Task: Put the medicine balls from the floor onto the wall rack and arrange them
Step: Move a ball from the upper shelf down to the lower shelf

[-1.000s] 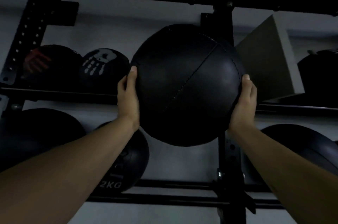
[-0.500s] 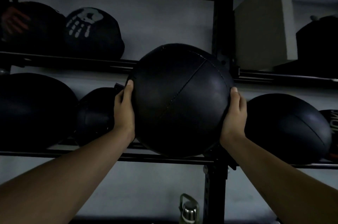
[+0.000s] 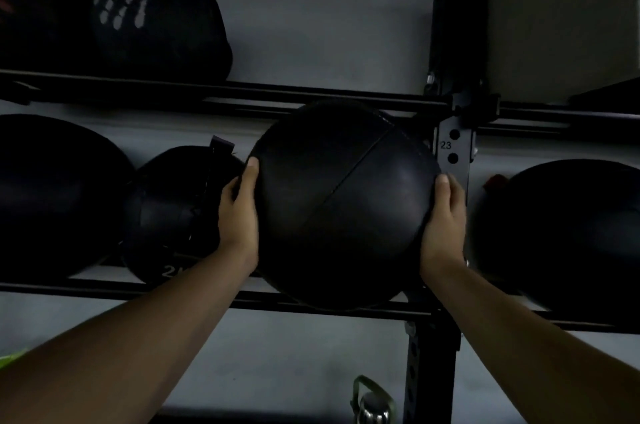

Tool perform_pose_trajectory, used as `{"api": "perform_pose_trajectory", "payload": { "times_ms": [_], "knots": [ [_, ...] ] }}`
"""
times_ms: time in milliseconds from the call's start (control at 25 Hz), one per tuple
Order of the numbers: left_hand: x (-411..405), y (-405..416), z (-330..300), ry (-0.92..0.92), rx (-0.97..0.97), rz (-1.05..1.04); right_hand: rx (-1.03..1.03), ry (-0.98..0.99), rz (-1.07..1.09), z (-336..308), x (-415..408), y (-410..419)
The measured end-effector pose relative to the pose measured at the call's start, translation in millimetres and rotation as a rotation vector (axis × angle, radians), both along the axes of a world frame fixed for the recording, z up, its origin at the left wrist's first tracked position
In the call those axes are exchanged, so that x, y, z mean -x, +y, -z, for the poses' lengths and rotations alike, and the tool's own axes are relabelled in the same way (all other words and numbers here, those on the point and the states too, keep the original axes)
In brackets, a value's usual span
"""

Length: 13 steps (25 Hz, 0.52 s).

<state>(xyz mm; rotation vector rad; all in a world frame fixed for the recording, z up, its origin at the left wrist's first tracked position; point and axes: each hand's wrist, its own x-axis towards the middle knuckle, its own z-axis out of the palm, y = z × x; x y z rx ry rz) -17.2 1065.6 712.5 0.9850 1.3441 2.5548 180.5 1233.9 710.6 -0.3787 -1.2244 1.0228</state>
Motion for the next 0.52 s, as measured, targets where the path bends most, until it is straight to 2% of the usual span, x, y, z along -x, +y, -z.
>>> {"api": "perform_pose_trajectory", "payload": {
  "times_ms": [160,240,520],
  "knots": [
    [6,42,-19,0.537,0.270,-0.104,-0.201,-0.117,0.085,-1,15,31],
    [14,66,-28,0.569,0.338,-0.166,-0.287,-0.212,0.133,-12,30,43],
    [40,100,-30,0.549,0.237,-0.301,-0.310,-0.257,0.197,-30,49,55]
  ]
}}
